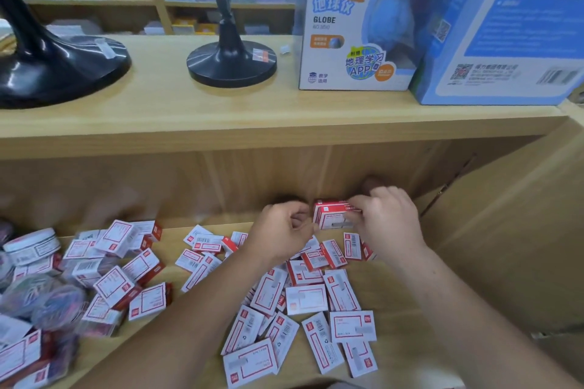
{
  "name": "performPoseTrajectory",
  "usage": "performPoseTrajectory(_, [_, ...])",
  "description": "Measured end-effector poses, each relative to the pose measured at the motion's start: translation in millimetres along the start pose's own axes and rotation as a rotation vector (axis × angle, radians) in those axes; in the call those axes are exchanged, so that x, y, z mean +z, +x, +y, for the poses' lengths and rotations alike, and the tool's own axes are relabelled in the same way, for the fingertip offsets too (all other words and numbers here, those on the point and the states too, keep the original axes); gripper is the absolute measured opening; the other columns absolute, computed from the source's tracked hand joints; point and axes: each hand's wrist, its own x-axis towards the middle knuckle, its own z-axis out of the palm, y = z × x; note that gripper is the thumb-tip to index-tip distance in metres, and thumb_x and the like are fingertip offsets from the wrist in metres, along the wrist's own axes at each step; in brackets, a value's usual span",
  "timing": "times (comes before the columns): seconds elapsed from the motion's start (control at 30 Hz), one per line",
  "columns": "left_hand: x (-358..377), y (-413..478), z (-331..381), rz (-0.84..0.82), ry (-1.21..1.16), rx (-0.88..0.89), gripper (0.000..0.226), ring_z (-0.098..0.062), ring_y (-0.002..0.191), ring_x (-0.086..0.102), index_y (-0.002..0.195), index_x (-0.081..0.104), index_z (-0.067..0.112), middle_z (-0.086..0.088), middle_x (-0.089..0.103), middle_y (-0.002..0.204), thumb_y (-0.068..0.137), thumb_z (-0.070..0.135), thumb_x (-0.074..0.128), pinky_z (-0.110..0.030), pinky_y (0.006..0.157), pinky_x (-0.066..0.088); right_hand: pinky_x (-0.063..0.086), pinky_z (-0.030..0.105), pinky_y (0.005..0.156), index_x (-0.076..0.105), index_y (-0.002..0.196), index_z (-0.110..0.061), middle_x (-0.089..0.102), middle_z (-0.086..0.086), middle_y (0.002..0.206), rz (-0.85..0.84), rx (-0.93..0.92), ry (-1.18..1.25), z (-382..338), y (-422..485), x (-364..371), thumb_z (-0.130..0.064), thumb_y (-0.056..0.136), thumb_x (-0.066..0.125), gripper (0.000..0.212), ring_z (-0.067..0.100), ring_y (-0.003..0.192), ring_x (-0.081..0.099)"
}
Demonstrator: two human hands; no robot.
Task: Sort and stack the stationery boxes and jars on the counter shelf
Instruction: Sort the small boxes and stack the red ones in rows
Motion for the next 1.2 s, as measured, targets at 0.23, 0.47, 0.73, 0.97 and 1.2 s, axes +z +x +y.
performPoseTrajectory(0.23, [14, 4, 13, 0.035, 0.341, 0.075, 0.030, -0.010, 0.060, 0.060, 0.086, 0.069, 0.025, 0.011, 0.066, 0.069, 0.098, 0.050, 0.056, -0.028, 0.050, 0.046, 0.051, 0.038, 0.079, 0.081, 0.097, -0.020, 0.062, 0.002, 0.085, 0.093, 0.103, 0.122, 14, -10, 7, -0.039, 0.078, 0.083, 0.027, 0.028, 0.091, 0.057])
performPoseTrajectory(0.47, [24, 2, 25, 0.043, 0.470, 0.139, 0.030, -0.018, 0.078, 0.063, 0.093, 0.069, 0.023, 0.005, 0.072, 0.090, 0.105, 0.038, 0.046, -0.028, 0.059, 0.035, 0.048, 0.030, 0.074, 0.079, 0.104, -0.026, 0.050, -0.011, 0.087, 0.085, 0.253, 0.382, 23, -14, 15, -0.044, 0.085, 0.076, 0.026, 0.016, 0.098, 0.055])
performPoseTrajectory(0.73, [15, 4, 19, -0.010, 0.397, 0.158, 0.020, -0.018, 0.088, 0.066, 0.102, 0.071, 0.024, 0.006, 0.073, 0.098, 0.100, 0.033, 0.053, -0.035, 0.069, 0.056, 0.055, 0.036, 0.069, 0.078, 0.094, -0.020, 0.064, -0.011, 0.087, 0.202, 0.228, 0.593, 24, -55, -10, -0.025, 0.087, 0.074, 0.010, 0.015, 0.080, 0.062])
performPoseTrajectory(0.97, [-45, -71, 1, 0.020, 0.266, 0.148, 0.026, -0.016, 0.101, 0.067, 0.109, 0.075, 0.019, 0.007, 0.072, 0.110, 0.092, 0.036, 0.063, -0.034, 0.087, 0.055, 0.051, 0.026, 0.079, 0.073, 0.095, -0.042, 0.065, -0.018, 0.099, -0.237, 0.284, 0.875, -9, -133, -13, -0.046, 0.081, 0.076, 0.015, -0.002, 0.093, 0.063])
performPoseTrajectory(1.2, [-46, -175, -14, -0.098, 0.419, 0.284, 0.079, -0.031, 0.149, 0.034, 0.136, 0.062, 0.030, 0.000, 0.047, 0.156, 0.067, 0.066, 0.078, -0.055, 0.115, 0.036, 0.050, 0.035, 0.104, 0.049, 0.141, -0.046, 0.036, -0.024, 0.142, -0.357, 0.332, 0.895, -42, -190, 15, -0.061, 0.042, 0.091, 0.109, 0.006, 0.133, 0.045])
